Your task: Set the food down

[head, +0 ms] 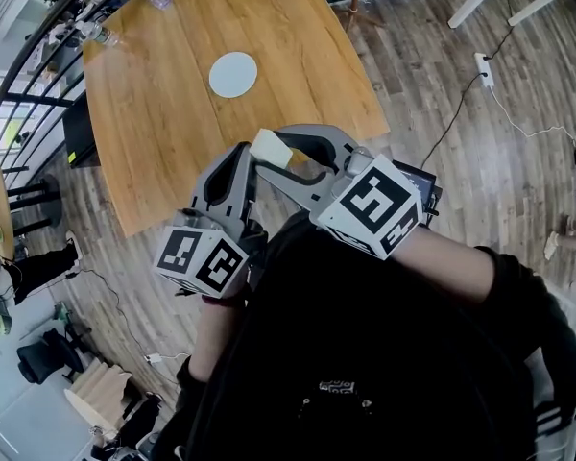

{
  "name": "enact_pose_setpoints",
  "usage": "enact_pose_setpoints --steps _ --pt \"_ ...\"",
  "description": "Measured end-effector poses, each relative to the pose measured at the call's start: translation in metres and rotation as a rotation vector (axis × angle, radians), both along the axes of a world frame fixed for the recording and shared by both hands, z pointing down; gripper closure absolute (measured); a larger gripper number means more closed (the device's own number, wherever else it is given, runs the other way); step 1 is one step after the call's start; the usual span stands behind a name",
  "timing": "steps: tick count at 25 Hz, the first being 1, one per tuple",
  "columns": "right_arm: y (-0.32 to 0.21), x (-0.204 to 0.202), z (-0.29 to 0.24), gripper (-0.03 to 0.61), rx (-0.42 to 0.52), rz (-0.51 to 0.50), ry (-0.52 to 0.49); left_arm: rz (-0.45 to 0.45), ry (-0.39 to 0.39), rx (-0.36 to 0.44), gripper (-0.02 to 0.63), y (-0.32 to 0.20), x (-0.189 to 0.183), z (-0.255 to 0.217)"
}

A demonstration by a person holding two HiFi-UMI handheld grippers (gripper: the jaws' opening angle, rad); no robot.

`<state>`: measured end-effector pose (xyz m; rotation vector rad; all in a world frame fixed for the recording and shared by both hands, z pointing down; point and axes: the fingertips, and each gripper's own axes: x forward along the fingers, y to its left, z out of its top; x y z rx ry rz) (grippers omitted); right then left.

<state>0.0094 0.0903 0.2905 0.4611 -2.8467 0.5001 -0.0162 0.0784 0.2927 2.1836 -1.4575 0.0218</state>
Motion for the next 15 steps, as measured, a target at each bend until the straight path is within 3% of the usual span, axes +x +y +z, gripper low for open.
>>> enact_pose_setpoints --steps 15 --pt "0.011 -0.091 0.007 0.400 0.016 -0.048 0.073 0.012 0.094 0.045 0.615 0.011 -0.089 0.008"
